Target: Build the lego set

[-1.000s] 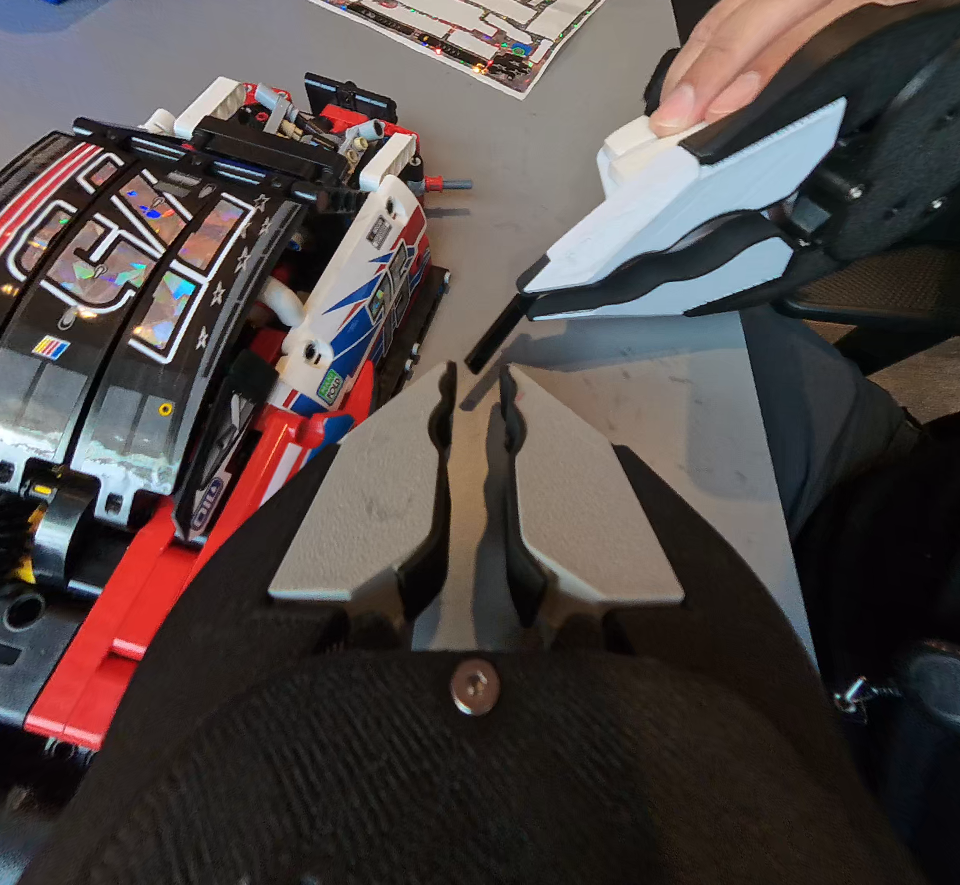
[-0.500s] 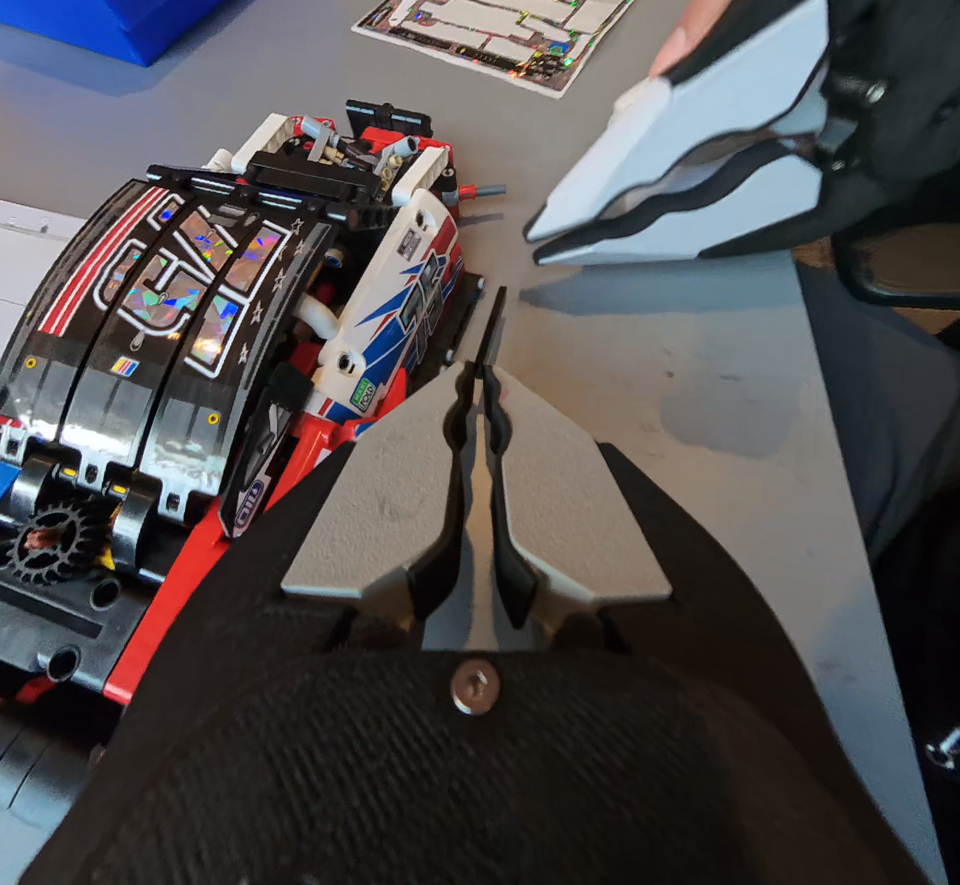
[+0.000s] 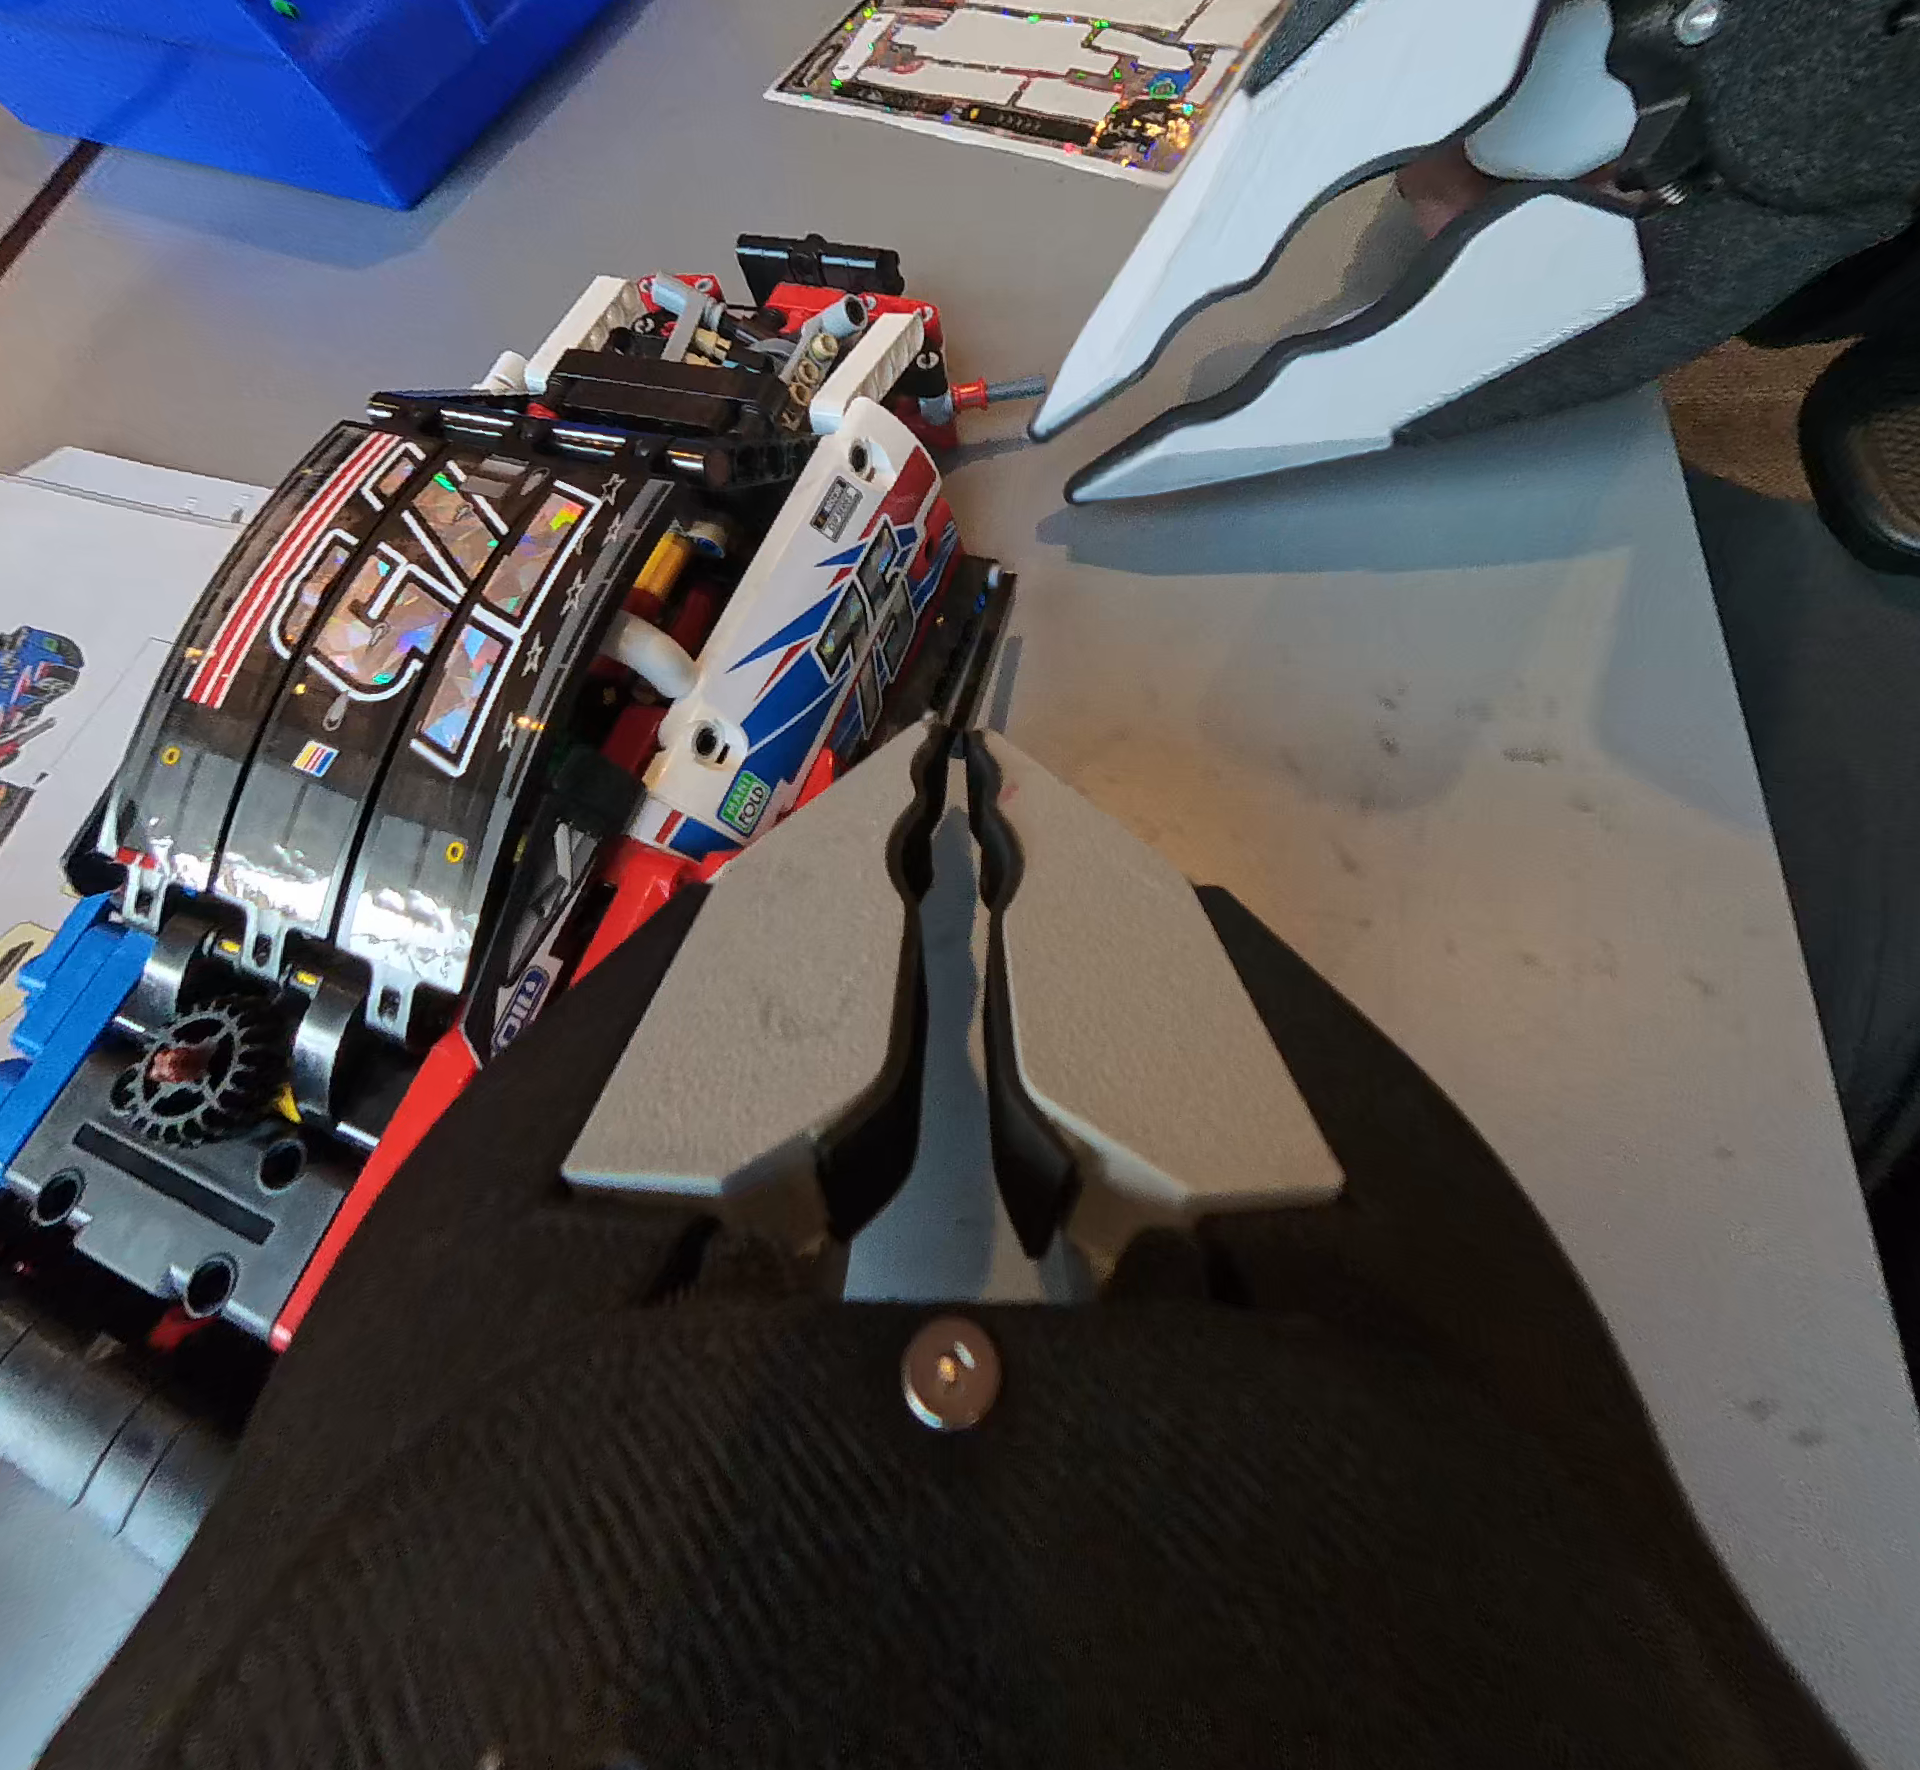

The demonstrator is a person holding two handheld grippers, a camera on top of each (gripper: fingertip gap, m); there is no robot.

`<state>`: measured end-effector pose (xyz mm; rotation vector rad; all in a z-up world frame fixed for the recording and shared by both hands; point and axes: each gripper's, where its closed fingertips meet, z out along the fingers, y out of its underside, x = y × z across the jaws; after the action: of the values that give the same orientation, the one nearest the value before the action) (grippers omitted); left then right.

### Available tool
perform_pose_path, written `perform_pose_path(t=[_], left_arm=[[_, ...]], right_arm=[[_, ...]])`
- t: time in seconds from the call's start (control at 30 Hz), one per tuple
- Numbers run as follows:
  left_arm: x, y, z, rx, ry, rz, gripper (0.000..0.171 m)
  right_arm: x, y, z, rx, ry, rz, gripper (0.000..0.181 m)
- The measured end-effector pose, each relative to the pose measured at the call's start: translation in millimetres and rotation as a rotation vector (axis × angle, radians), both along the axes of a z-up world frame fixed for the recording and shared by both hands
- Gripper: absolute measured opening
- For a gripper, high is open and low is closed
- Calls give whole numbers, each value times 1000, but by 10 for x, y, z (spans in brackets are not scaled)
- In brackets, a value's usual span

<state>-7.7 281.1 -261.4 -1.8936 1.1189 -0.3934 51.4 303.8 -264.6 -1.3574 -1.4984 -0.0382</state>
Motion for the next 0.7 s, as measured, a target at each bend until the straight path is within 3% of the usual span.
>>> perform_pose_path(t=[0.17, 0.3, 0.53, 0.7], left_arm=[[-29, -29, 67, 38, -26, 2, 0], [-42, -35, 75, 39, -32, 0, 0], [-43, -27, 55, 37, -19, 4, 0], [-49, -24, 34, 41, -1, -8, 0]], right_arm=[[65, 146, 168, 92, 99, -60, 4], [50, 184, 167, 38, 119, -67, 4], [-88, 73, 146, -224, 172, 22, 8], [-90, 27, 135, -450, 234, 31, 25]])
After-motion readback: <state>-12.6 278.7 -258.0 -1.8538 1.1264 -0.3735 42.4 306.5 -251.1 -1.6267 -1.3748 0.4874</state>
